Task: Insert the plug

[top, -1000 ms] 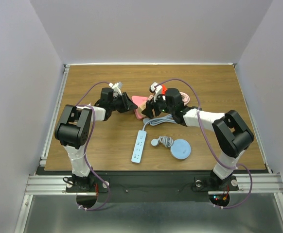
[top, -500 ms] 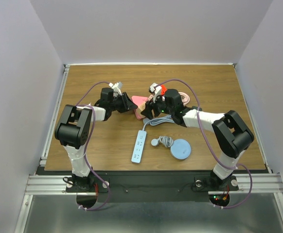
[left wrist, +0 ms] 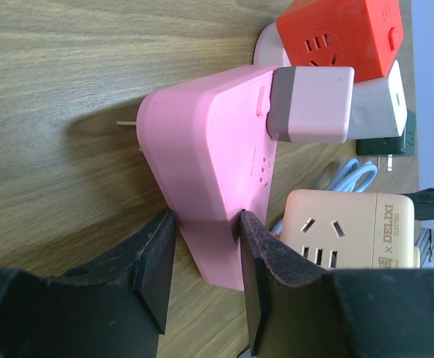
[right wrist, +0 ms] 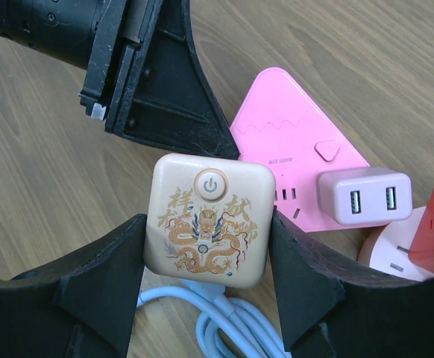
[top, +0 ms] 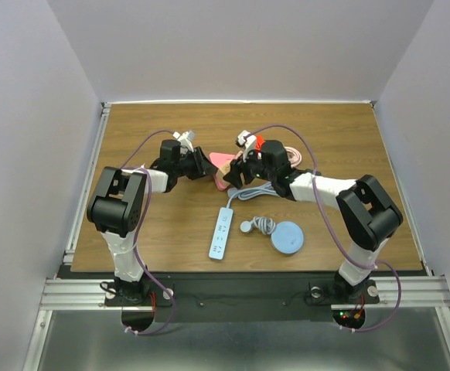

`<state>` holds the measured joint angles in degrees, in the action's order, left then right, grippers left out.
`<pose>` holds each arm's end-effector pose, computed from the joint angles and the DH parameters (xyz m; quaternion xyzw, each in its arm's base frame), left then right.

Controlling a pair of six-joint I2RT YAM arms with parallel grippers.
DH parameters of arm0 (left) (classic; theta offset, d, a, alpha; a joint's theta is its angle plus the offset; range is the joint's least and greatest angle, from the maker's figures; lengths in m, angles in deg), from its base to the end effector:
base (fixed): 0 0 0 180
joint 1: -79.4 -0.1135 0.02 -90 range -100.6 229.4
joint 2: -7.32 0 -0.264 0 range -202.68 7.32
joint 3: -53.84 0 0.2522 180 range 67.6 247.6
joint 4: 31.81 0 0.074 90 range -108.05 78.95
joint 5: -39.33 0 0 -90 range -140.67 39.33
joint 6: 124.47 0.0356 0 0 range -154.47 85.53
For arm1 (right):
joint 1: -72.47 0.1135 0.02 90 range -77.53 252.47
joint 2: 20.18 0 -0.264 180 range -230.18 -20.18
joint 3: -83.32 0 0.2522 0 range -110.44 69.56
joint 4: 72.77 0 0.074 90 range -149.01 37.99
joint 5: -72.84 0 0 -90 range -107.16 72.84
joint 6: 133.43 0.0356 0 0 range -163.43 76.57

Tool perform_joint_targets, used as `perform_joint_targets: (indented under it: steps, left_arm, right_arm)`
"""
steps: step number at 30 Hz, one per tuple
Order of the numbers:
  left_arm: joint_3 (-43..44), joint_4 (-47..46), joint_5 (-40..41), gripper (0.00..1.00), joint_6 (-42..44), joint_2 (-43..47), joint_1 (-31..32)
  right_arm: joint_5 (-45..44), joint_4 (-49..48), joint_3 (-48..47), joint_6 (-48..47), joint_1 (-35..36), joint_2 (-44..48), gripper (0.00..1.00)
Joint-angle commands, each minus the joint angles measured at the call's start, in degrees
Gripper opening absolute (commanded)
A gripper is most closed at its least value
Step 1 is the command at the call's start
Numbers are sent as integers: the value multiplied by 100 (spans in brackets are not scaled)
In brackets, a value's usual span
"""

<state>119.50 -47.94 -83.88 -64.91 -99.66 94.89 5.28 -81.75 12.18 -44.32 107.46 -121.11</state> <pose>0.3614 -0.1204 0.1553 0.0466 0.8221 -0.4225 0.3787 0.3108 0.2341 0.2094 -0.3538 0.7342 0.3164 0.4855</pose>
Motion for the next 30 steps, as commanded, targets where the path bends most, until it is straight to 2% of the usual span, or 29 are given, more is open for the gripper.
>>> perform_joint_targets:
  steps: [1,30]
  left_arm:
    - [-40,730,315,0,609,-130,-2]
    - [84,853,350,0,662,-174,-2]
  right_arm:
    - [-20,-433,-335,-105,61,-50,1]
    - [-72,-275,87,-17,53,117,0]
